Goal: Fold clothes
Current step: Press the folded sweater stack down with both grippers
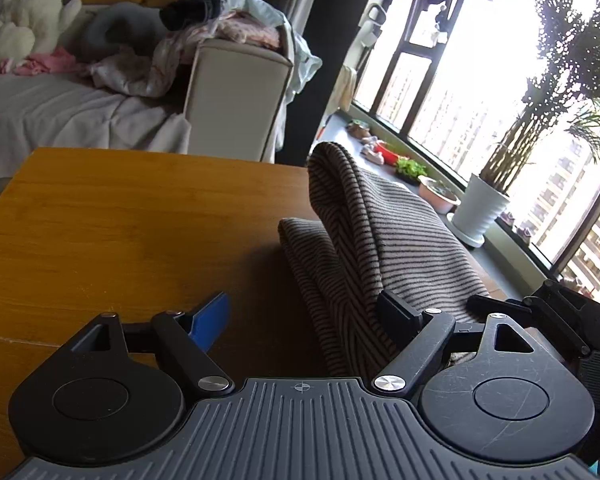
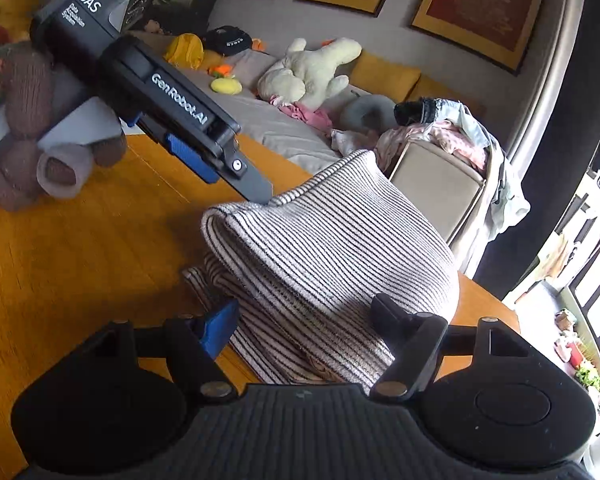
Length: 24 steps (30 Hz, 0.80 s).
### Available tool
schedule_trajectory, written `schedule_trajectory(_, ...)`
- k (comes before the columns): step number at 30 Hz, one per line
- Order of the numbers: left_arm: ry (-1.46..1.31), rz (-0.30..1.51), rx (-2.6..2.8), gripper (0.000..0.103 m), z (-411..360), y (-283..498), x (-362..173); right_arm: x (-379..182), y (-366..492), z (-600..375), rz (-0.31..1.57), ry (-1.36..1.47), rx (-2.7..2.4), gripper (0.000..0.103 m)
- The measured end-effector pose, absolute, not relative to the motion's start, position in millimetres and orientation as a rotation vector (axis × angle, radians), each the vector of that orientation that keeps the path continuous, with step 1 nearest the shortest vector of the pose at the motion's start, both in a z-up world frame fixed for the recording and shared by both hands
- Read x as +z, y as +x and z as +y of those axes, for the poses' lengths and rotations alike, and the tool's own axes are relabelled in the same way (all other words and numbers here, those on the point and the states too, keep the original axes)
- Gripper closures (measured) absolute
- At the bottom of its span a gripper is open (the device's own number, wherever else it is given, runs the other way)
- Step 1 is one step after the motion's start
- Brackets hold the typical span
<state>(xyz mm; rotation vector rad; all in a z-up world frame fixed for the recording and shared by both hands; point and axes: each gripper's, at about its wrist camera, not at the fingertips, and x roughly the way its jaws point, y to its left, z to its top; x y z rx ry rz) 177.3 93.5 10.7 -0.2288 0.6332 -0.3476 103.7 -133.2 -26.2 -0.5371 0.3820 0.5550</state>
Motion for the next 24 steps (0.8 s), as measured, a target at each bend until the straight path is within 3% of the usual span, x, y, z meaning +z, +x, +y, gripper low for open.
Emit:
schedule_trajectory(8,-0.239,0.558,-0.384,0.014,83,187,40,-25,100,-145,0.410,-0.533,0.542,0.029)
schedule_trajectory(17,-0.206,0.654,-0.327,0.020,77,217,11,-11,104,-163,0.447,-0.460,0.527,0.029)
schedule_trajectory(18,-0.205,0.661,-0.315,0.023,80,217,9,-5,106,-167,0.443,-0.422,0.524,0.029)
schedule_trajectory(19,-0.184,0.674,-0.294,0.032,82,218,5,2,108,-170,0.438,-0.383,0.522,0.030)
schedule_trajectory(21,-0.178,0.702,-0.275,0.034,86,220,-4,13,109,-171,0.410,-0.329,0.535,0.038)
schedule_trajectory(24,-0.198,0.720,-0.271,0.034,91,220,-13,13,114,-159,0.390,-0.343,0.547,0.040)
